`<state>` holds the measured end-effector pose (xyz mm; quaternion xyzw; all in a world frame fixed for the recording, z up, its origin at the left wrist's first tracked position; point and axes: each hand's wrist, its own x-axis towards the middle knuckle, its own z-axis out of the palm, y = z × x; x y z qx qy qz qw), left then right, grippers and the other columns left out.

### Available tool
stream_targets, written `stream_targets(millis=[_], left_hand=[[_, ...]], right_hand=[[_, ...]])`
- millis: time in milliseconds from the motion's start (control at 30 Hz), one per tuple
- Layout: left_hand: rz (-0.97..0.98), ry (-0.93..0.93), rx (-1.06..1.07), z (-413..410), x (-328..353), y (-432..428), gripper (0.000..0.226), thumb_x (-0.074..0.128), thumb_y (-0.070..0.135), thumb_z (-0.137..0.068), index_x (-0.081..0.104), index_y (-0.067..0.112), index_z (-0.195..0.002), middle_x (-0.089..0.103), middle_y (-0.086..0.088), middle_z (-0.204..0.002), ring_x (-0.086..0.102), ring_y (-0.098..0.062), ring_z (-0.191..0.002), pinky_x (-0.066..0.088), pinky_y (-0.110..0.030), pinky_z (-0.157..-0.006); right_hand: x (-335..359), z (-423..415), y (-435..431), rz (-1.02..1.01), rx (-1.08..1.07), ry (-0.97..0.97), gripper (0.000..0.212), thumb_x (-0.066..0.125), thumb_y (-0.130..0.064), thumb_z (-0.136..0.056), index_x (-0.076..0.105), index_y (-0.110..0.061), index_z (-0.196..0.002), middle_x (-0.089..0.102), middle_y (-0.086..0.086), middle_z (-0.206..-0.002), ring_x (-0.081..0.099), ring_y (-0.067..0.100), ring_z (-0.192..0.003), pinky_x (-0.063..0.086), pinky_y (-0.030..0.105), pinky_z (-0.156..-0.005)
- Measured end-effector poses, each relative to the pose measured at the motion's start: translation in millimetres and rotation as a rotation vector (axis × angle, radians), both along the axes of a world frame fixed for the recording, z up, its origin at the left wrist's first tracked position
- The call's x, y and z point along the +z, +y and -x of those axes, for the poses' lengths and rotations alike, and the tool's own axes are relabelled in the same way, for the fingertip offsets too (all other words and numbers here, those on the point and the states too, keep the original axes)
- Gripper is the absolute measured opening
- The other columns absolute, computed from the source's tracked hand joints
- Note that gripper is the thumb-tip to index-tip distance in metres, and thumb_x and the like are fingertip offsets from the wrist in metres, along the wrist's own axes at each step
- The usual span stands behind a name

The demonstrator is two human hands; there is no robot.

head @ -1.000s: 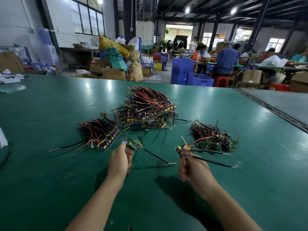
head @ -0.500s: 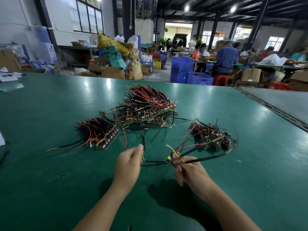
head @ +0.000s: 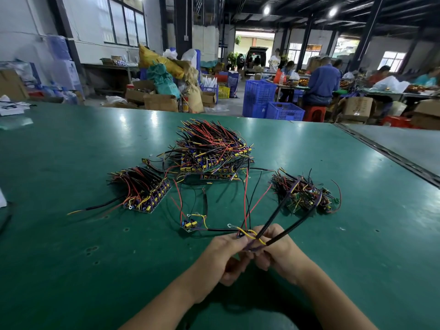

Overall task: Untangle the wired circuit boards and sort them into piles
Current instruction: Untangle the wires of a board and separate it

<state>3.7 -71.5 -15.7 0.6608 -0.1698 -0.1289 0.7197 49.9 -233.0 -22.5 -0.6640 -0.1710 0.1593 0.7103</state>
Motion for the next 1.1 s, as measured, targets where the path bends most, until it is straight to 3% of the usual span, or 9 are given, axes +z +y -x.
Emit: stream_targets(millis=[133,233,367,433,500,633,833,967,1100], left_hand=[[0.005,0.031,0.037,-3,-2,2,0.049,0.047,0.049,-0.081,0.06,0.004,-0.095,0.045,-0.002,-0.057,0.027,-0.008,-0.037,0.019,-0.016,-0.04],[-0.069,0.015,0.073,-1,-2,1,0.039,0.048,0.049,-0.085,0.058,0.012,-0.077,0.042,0.007,-0.047,0.03,-0.007,-0.037,0.022,-0.018,-0.04],[-0.053,0.03,0.152,-2,-3,-1,0.043,0.049,0.044,-0.095,0.059,0.007,-0.075,0.044,-0.003,-0.056,0.033,-0.009,-0.041,0.022,-0.018,-0.04],[-0.045,0.033,0.188,-3,-5,-1,0.043,0.047,0.036,-0.1,0.061,0.0,-0.082,0.044,-0.011,-0.065,0.033,-0.011,-0.046,0.022,-0.019,-0.041],[-0.036,0.023,0.191,-2,-5,-1,0.04,0.046,0.033,-0.1,0.066,0.007,-0.076,0.045,-0.009,-0.063,0.034,-0.01,-0.046,0.022,-0.018,-0.04],[-0.05,0.038,0.176,0,-1,-2,0.039,0.048,0.041,-0.095,0.065,0.021,-0.067,0.042,-0.003,-0.056,0.03,-0.01,-0.041,0.021,-0.018,-0.04],[0.132,0.132,0.048,0,4,-4,0.037,0.047,0.049,-0.088,0.07,0.024,-0.074,0.029,0.006,-0.052,0.019,-0.006,-0.041,0.016,-0.013,-0.042],[0.17,0.131,0.043,-2,1,-4,0.043,0.048,0.052,-0.089,0.068,0.019,-0.07,0.014,-0.018,-0.073,0.008,-0.014,-0.047,0.016,-0.013,-0.044],[0.169,0.153,0.05,-4,-2,-3,0.043,0.045,0.054,-0.088,0.07,0.022,-0.076,0.014,-0.022,-0.078,0.009,-0.016,-0.049,0.017,-0.013,-0.043]], right_hand=[[-1,-1,-3,-0.028,0.013,-0.025,0.036,0.075,-0.028,-0.071,0.05,-0.015,-0.048,0.038,0.002,-0.037,0.035,0.012,-0.029,0.029,0.017,-0.04],[0,-3,-2,-0.022,0.007,-0.047,0.034,0.078,-0.033,-0.066,0.053,-0.016,-0.049,0.039,0.003,-0.037,0.034,0.012,-0.029,0.029,0.017,-0.039],[2,-1,-4,0.06,-0.022,-0.08,0.021,0.065,-0.009,-0.073,0.057,-0.014,-0.054,0.043,0.005,-0.039,0.035,0.014,-0.031,0.028,0.019,-0.04],[1,2,-5,0.15,-0.025,-0.064,0.036,0.054,0.002,-0.085,0.057,-0.015,-0.053,0.047,0.004,-0.041,0.04,0.015,-0.033,0.03,0.019,-0.039],[2,6,-4,0.195,-0.008,0.002,0.037,0.05,-0.005,-0.093,0.053,-0.012,-0.057,0.049,0.003,-0.041,0.043,0.015,-0.032,0.032,0.019,-0.039],[11,10,-4,0.264,0.051,0.036,0.022,0.052,-0.021,-0.077,0.055,-0.011,-0.058,0.05,0.008,-0.038,0.042,0.016,-0.03,0.032,0.02,-0.039],[15,15,0,0.086,0.096,0.133,0.04,0.063,-0.028,-0.086,0.059,-0.02,-0.047,0.045,-0.002,-0.036,0.039,0.013,-0.026,0.032,0.014,-0.036],[17,17,1,0.065,0.099,0.193,0.043,0.062,-0.033,-0.087,0.056,-0.018,-0.048,0.036,0.001,-0.036,0.034,0.014,-0.027,0.03,0.014,-0.037],[19,20,1,0.044,0.118,0.213,0.04,0.063,-0.026,-0.087,0.058,-0.018,-0.049,0.037,0.0,-0.039,0.033,0.012,-0.028,0.031,0.013,-0.035]])
